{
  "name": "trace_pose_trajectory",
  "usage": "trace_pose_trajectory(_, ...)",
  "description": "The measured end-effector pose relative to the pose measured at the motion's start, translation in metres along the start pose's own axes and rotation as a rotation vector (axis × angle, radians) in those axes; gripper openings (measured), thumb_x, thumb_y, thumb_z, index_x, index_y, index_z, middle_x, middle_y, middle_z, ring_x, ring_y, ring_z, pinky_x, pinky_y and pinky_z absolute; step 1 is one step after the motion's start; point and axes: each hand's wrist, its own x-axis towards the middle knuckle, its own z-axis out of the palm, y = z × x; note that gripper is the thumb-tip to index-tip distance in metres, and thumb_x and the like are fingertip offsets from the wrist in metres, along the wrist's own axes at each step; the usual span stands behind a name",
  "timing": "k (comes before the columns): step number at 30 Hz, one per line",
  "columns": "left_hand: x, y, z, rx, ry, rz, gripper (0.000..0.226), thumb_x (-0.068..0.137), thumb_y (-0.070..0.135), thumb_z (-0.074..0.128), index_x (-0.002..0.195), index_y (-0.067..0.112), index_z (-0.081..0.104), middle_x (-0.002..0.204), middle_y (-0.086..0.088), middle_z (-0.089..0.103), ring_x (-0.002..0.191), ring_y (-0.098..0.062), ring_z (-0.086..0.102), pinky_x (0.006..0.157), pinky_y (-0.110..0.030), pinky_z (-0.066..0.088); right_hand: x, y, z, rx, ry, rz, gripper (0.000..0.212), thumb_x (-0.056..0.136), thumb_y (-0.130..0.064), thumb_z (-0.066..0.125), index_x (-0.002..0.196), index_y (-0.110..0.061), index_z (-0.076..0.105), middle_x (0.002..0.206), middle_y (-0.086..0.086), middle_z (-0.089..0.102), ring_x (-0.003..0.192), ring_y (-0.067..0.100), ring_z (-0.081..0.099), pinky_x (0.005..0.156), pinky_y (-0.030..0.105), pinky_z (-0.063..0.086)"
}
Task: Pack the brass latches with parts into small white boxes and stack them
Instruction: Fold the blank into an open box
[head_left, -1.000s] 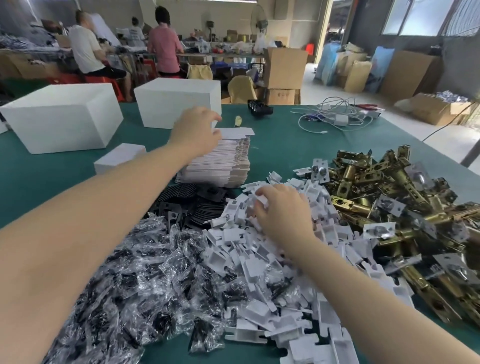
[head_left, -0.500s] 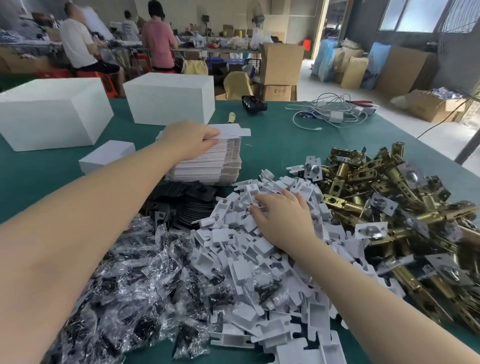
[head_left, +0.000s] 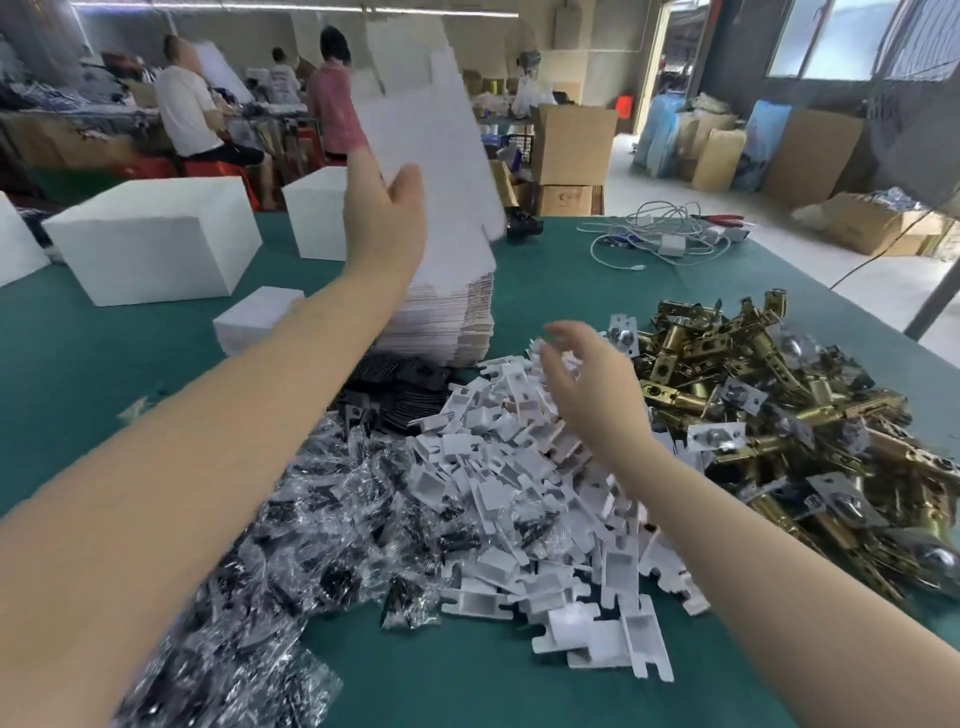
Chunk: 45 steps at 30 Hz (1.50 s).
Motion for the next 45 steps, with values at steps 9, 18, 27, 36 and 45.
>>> trace_pose_trajectory(9,-0.156,-0.003,0.000,-0.267,-0.182,-0.313,0.017,0.100,0.022,0.057,0.101,0.038,0.058,0.075,0.028,0.067,0.067,0.006,0.059,0.061,-0.013,0.047,-0.070,-0.015,-0.037,0.787,0.158,0.147,0.025,0.106,-0.030,0.037,0.118,-0.029,0.060,0.089,0.005,0.071,0.078,0.020,0.069,0.066,0.034,0.058)
trace_pose_trajectory(18,-0.201,-0.018,0.010,-0.555,-0.279,-0.682,0.053,0.090,-0.013,0.047,0.125,0.024,0.059,0.103,-0.005,0.075,0.087,-0.022,0.073,0.063,-0.035,0.058,-0.097,0.021,-0.011,0.572,0.140,0.184,0.042,0.099,-0.019,0.055,0.138,-0.035,0.051,0.077,-0.015,0.060,0.052,0.002,0.043,0.045,0.015,0.036)
trace_pose_trajectory(27,-0.210,-0.034,0.001,-0.810,-0.287,-0.762,0.040,0.105,0.009,0.041,0.139,0.027,0.056,0.121,0.002,0.072,0.100,-0.013,0.072,0.071,-0.032,0.060,-0.116,0.024,-0.006,0.329,-0.041,0.037,0.063,0.094,-0.011,0.055,0.150,-0.034,0.034,0.122,-0.016,0.050,0.099,0.001,0.046,0.087,0.021,0.040)
trace_pose_trajectory(36,-0.212,-0.034,-0.006,-0.887,-0.360,-0.748,0.037,0.105,0.010,0.039,0.130,0.028,0.060,0.119,0.001,0.072,0.104,-0.016,0.071,0.075,-0.033,0.060,-0.118,0.023,-0.011,0.330,-0.096,-0.031,0.068,0.091,0.000,0.052,0.152,-0.024,0.033,0.129,-0.013,0.046,0.079,-0.004,0.048,0.069,0.007,0.041)
trace_pose_trajectory(45,-0.213,-0.030,-0.008,-0.897,-0.402,-0.736,0.039,0.107,0.013,0.035,0.139,0.027,0.053,0.126,-0.001,0.069,0.108,-0.020,0.068,0.085,-0.044,0.060,-0.125,0.021,-0.019,0.385,-0.100,0.004,0.059,0.096,-0.004,0.049,0.149,-0.029,0.040,0.153,-0.014,0.031,0.100,0.010,0.036,0.093,0.020,0.037)
